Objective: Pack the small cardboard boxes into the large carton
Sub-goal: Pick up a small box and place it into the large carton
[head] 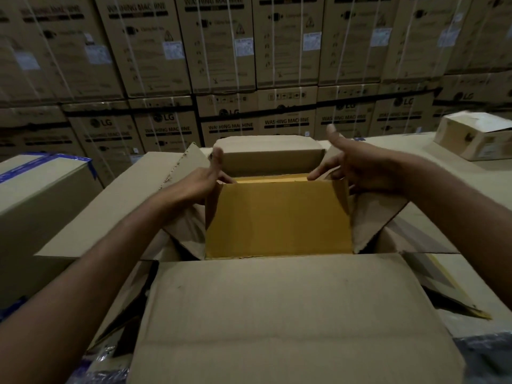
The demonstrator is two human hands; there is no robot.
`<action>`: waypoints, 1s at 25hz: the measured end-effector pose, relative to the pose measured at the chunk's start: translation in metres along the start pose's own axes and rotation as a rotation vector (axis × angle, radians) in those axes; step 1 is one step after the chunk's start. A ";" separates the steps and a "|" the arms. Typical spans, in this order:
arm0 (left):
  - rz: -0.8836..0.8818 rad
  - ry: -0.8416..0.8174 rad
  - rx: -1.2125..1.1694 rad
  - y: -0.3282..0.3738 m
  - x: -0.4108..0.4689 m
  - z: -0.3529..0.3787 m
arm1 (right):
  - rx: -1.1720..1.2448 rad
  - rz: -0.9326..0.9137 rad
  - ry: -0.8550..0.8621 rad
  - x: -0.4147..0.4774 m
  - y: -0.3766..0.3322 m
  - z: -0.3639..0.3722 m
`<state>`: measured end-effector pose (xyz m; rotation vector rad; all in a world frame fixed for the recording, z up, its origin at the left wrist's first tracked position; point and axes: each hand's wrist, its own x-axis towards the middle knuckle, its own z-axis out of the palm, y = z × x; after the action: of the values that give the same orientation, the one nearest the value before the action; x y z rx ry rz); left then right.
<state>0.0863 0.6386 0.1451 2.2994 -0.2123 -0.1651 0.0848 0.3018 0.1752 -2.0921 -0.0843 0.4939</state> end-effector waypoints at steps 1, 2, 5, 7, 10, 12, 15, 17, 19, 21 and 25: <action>-0.036 -0.014 -0.079 0.001 -0.004 -0.004 | 0.116 0.008 -0.054 -0.008 0.001 -0.005; -0.063 -0.046 -0.157 0.000 -0.007 -0.010 | 0.220 0.025 -0.116 -0.014 0.004 -0.010; -0.083 -0.344 -0.242 -0.002 -0.018 -0.026 | 0.213 0.039 -0.319 -0.025 0.007 -0.013; -0.044 -0.581 0.009 -0.004 -0.025 -0.027 | -0.161 -0.016 -0.458 -0.027 0.009 -0.006; -0.049 -0.758 0.324 -0.008 -0.029 -0.013 | -0.487 0.026 -0.610 -0.026 0.014 0.007; -0.050 -0.776 0.322 -0.004 -0.028 -0.004 | -0.486 0.057 -0.644 -0.025 0.013 0.011; -0.056 -0.782 0.329 0.006 -0.023 0.001 | -0.638 0.051 -0.549 -0.011 -0.001 0.015; -0.043 -0.801 0.398 0.013 -0.020 0.003 | -0.828 0.068 -0.455 0.011 -0.013 0.023; -0.030 -0.791 0.467 0.017 -0.018 0.009 | -1.036 0.116 -0.404 0.034 -0.018 0.035; -0.052 -0.739 0.497 0.017 -0.013 0.014 | -1.266 0.118 -0.359 0.053 -0.015 0.045; -0.106 -0.696 0.436 0.015 -0.004 0.018 | -1.528 0.042 -0.303 0.077 -0.004 0.060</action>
<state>0.0777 0.6166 0.1450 2.5956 -0.5184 -1.0675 0.1336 0.3711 0.1264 -3.4536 -0.8064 0.9346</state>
